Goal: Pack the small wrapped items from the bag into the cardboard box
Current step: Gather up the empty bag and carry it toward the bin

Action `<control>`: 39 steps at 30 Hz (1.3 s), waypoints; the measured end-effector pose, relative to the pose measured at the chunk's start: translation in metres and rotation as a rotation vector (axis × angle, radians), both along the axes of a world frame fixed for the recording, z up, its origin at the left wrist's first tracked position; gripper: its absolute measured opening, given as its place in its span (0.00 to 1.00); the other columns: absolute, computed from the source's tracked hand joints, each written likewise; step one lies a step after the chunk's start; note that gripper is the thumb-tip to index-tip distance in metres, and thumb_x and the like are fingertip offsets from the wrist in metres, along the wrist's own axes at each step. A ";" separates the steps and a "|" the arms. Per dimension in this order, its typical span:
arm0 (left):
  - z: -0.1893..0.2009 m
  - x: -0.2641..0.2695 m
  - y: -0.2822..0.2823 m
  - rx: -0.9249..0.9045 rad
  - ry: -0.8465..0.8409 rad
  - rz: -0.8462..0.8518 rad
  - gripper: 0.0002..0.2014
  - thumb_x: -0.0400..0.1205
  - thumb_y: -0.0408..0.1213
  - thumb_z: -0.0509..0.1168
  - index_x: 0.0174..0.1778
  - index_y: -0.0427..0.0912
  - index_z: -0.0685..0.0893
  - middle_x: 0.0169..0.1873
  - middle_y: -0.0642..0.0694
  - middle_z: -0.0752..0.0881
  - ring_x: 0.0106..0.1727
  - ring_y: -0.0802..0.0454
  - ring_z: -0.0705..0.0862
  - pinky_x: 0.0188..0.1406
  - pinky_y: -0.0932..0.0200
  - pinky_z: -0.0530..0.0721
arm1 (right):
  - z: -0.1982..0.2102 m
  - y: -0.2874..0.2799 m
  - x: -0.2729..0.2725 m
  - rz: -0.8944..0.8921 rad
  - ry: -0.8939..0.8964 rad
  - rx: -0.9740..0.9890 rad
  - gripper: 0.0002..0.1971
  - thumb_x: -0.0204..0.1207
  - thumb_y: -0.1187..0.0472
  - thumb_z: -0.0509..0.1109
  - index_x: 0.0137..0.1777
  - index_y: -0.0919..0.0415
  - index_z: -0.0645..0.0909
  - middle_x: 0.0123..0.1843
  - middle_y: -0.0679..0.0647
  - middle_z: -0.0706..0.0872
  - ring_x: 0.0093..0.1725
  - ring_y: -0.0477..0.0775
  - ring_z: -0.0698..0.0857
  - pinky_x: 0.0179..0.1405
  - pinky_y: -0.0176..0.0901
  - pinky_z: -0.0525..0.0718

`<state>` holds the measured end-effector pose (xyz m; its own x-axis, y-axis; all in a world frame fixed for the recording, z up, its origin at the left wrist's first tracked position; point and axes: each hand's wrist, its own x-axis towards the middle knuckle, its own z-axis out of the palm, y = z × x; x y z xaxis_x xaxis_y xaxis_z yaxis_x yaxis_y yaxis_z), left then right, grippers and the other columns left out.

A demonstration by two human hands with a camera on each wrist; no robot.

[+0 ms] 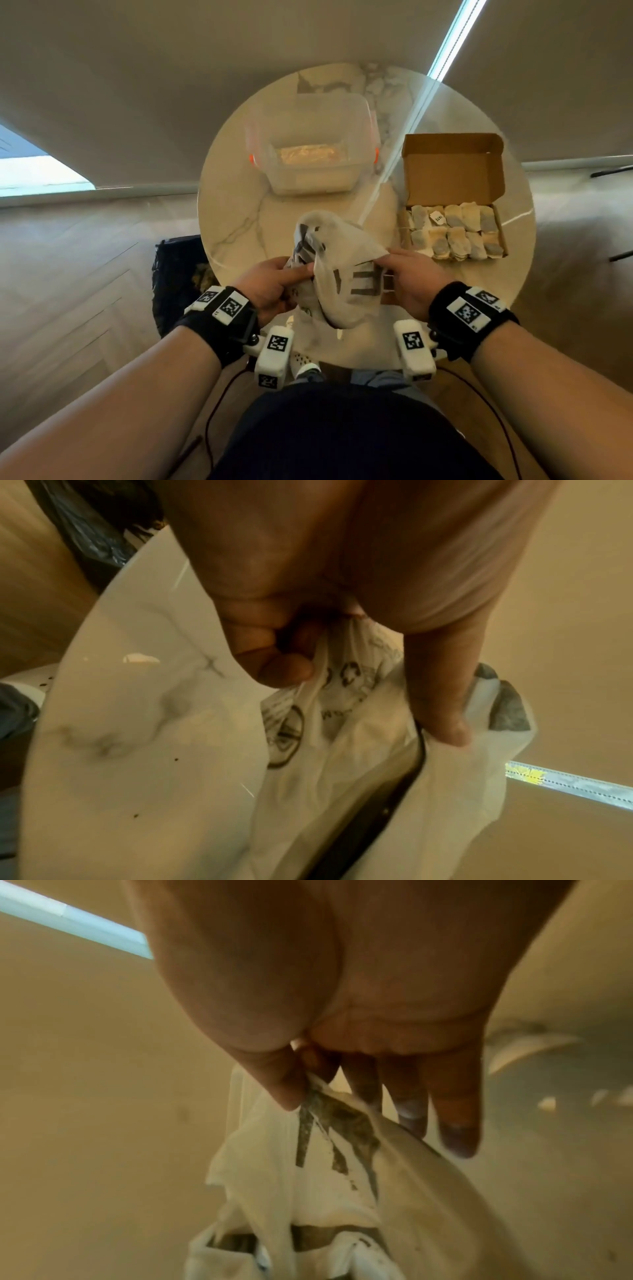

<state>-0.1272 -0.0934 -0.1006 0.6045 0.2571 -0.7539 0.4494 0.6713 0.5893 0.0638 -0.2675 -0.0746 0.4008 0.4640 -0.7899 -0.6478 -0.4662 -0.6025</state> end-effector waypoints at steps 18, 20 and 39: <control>-0.006 -0.045 0.010 0.292 0.281 0.225 0.29 0.46 0.63 0.91 0.30 0.47 0.90 0.32 0.40 0.90 0.27 0.44 0.84 0.37 0.46 0.85 | 0.008 0.025 0.036 0.203 -0.336 0.059 0.10 0.81 0.72 0.74 0.44 0.57 0.90 0.44 0.54 0.92 0.45 0.54 0.90 0.39 0.42 0.90; -0.005 -0.037 0.004 0.394 0.302 0.224 0.32 0.51 0.63 0.90 0.40 0.43 0.93 0.38 0.41 0.95 0.39 0.39 0.94 0.49 0.40 0.92 | 0.021 0.041 0.028 0.458 -0.580 0.140 0.06 0.79 0.66 0.78 0.46 0.54 0.93 0.49 0.51 0.92 0.50 0.50 0.90 0.51 0.43 0.90; 0.014 -0.103 0.005 0.484 0.048 0.146 0.15 0.62 0.34 0.69 0.44 0.45 0.92 0.43 0.34 0.92 0.48 0.32 0.91 0.60 0.32 0.90 | -0.001 0.125 -0.048 1.116 -0.456 0.190 0.09 0.71 0.55 0.87 0.41 0.58 0.92 0.40 0.59 0.93 0.40 0.57 0.91 0.54 0.61 0.93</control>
